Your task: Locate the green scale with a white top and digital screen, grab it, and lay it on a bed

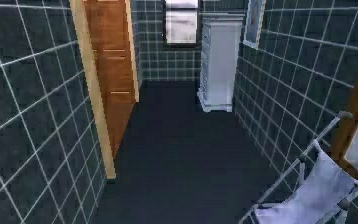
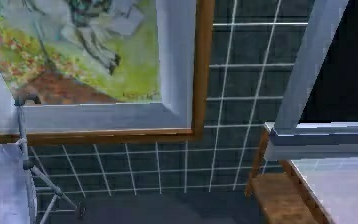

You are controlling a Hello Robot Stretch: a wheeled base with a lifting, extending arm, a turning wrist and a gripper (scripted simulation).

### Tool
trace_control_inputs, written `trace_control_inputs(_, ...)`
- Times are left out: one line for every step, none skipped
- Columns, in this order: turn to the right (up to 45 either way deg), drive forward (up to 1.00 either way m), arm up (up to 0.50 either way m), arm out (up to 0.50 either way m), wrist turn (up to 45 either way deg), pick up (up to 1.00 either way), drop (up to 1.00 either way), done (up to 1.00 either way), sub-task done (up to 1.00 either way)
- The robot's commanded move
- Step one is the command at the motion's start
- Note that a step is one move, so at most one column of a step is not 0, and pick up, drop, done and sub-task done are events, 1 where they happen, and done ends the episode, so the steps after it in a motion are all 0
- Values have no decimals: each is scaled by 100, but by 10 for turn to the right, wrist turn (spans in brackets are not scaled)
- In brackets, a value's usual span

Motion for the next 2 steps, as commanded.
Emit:
trace_control_inputs(0, 100, 0, 0, 0, 0, 0, 0, 0)
trace_control_inputs(-30, 0, 0, 0, 0, 0, 0, 0, 0)
